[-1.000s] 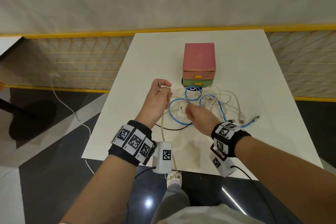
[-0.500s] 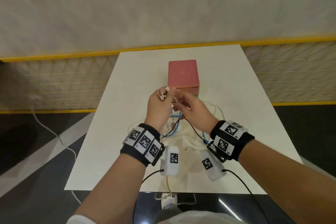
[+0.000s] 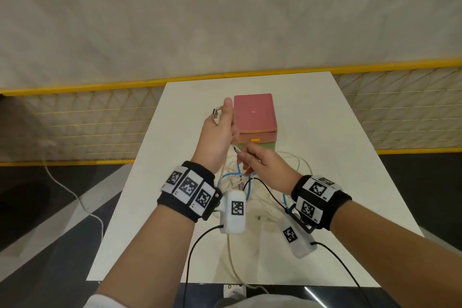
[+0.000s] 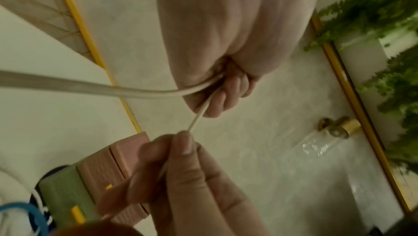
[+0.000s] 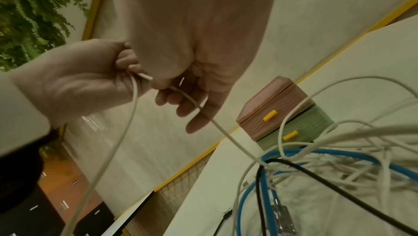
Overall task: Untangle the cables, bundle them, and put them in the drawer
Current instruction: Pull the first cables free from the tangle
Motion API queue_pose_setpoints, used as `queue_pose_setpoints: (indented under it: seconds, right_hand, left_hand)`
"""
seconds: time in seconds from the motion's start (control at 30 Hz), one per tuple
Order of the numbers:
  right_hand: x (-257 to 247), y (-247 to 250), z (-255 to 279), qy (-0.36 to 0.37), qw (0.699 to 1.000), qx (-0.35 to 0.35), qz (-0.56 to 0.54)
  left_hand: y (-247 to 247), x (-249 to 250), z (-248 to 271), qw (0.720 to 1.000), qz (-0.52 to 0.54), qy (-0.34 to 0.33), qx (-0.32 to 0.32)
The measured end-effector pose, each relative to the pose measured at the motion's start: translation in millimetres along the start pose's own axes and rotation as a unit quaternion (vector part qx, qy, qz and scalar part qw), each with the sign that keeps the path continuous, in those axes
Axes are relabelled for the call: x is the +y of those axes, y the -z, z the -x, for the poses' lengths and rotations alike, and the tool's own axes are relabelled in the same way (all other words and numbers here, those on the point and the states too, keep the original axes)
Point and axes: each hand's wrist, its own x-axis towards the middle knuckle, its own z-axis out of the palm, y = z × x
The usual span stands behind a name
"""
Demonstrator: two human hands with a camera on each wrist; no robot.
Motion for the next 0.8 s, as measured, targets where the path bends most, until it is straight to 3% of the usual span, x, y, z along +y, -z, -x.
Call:
queue_pose_setpoints:
  seconds: [0.13,0.23,0.33,0.43,0.5,0.63,0.7,0.8]
  right_hand:
    - [16,-2,2,-0.024,0.996,-0.067,0.045]
    - [34,9,3,-0.07,0.994,-0.061,0.062]
    - [30,23,-9,-0.084,0.996,0.011,0.015]
    - [7,33,-25,-0.034,0.998,0.053,-0.011]
    - [-6,37,-32,0.009,0.998,0.056,0.001]
    - [0,40,-32,0.009,0.999,0.038,0.027]
    - [13,36,-28,-0.02,0.999,0.014,0.032]
    - [22,35,-24,-0.052,0.997,0.01,0.049]
  left_hand:
    - [6,21,-1,0.998,0.064,-0.015,0.02]
    - [22,39,-6,0.994,0.107,-0.037,0.006]
    - [27,37,0,0.992,-0.097,-0.021,-0.08]
    - [18,19,8,0.931,-0.328,0.046,-0.151]
    - [14,7,10,0.915,-0.362,0.054,-0.167]
    - [17,11,-4,0.97,-0.241,0.01,-0.038]
    - [22,14,-12,0.979,-0.197,-0.039,0.019]
    - [30,11,-22,0.98,-0.169,-0.042,0.094]
